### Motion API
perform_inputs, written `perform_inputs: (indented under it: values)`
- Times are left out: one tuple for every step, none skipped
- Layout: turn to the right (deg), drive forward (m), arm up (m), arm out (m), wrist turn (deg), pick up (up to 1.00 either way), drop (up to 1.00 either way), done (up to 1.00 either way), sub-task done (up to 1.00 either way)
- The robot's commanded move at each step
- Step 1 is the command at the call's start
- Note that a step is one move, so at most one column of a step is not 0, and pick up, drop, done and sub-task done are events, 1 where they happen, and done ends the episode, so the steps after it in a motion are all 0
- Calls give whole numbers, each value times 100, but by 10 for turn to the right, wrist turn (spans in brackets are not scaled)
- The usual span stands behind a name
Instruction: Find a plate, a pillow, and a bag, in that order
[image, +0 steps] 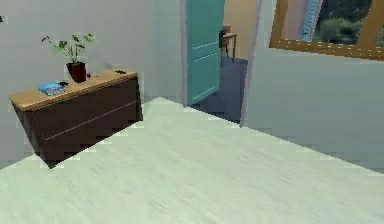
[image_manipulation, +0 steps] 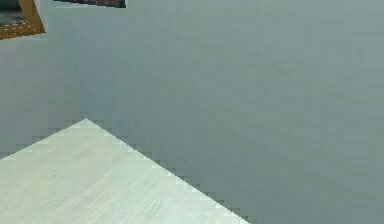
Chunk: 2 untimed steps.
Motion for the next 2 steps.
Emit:
perform_inputs:
  values:
    - [0,100,0,0,0,0,0,0,0]
    - [0,100,0,0,0,0,0,0,0]
